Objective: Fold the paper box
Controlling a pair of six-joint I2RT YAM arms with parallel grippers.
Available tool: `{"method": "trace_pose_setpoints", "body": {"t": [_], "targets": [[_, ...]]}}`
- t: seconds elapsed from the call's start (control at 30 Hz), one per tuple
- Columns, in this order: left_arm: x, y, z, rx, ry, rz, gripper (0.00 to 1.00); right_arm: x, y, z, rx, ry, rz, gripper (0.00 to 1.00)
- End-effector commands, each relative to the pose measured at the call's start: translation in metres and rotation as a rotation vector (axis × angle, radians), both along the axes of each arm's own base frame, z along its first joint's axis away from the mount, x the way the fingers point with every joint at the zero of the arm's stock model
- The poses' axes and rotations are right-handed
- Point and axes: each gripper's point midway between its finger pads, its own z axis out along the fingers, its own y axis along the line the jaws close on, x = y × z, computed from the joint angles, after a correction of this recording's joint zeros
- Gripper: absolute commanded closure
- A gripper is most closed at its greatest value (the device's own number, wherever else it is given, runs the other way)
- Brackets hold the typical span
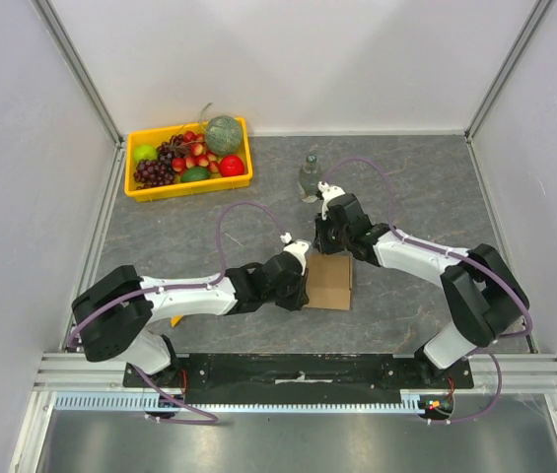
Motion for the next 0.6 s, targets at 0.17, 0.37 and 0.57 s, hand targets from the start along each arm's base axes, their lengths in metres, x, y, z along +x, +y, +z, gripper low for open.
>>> {"method": "trace_pose_setpoints", "body": {"t": [0.17,0.37,0.57], "targets": [[0.002,-0.027,0.015,-0.095,0.009,-0.015,0.98,0.014,0.013,0.008,0.028,-0.032,0.024,0.79],[0.001,-0.029,0.013,-0.091,0.013,-0.024,0.98,0.010,0.012,-0.004,0.011,0.003,0.030,0.81],[0.004,-0.030,0.008,-0.070,0.007,-0.027,0.98,0.004,0.011,-0.012,0.005,0.030,0.044,0.82]]}}
